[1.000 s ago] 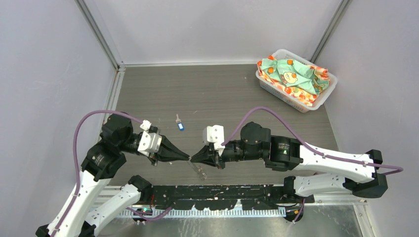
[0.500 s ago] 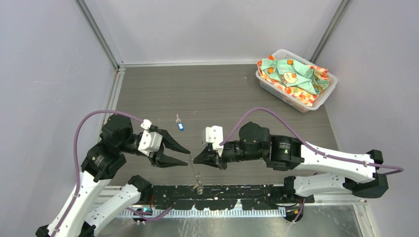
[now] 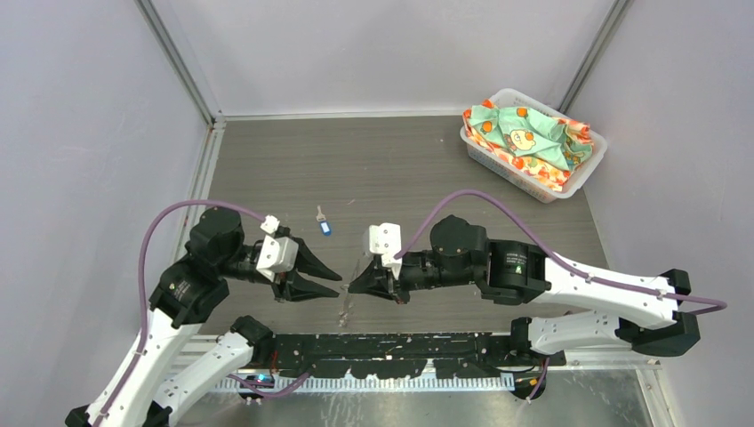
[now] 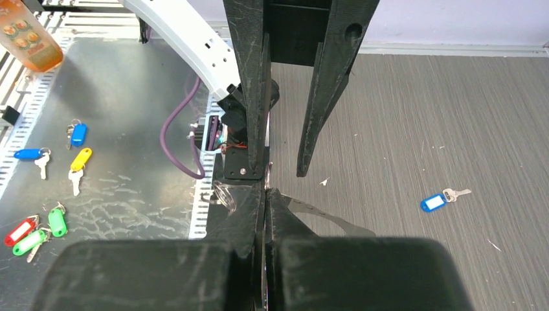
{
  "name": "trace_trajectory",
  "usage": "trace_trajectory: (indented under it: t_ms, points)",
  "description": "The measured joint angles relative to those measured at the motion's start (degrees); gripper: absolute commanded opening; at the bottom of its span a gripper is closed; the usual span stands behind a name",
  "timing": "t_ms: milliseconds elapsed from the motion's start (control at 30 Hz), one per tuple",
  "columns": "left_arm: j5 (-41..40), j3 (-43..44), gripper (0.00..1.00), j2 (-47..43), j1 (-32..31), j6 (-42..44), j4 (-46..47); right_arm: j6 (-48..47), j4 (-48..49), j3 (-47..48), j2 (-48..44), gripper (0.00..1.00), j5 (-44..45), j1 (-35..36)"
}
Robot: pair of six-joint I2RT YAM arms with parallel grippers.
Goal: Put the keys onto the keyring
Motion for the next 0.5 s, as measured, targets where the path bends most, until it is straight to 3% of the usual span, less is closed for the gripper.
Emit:
trace_trajectory:
  t_ms: [200, 500]
  points:
    - [0.87, 0.0, 0.27, 1.16, -0.02, -0.66, -0.02, -0.04, -1.36, 1.33, 1.49, 0.01, -0.11, -0.02]
    - [1.77, 0.02, 0.14, 1.99, -0.46, -1.99, 0.17, -0.11, -3.23, 2.95, 2.51, 0.01, -0.22, -0.07]
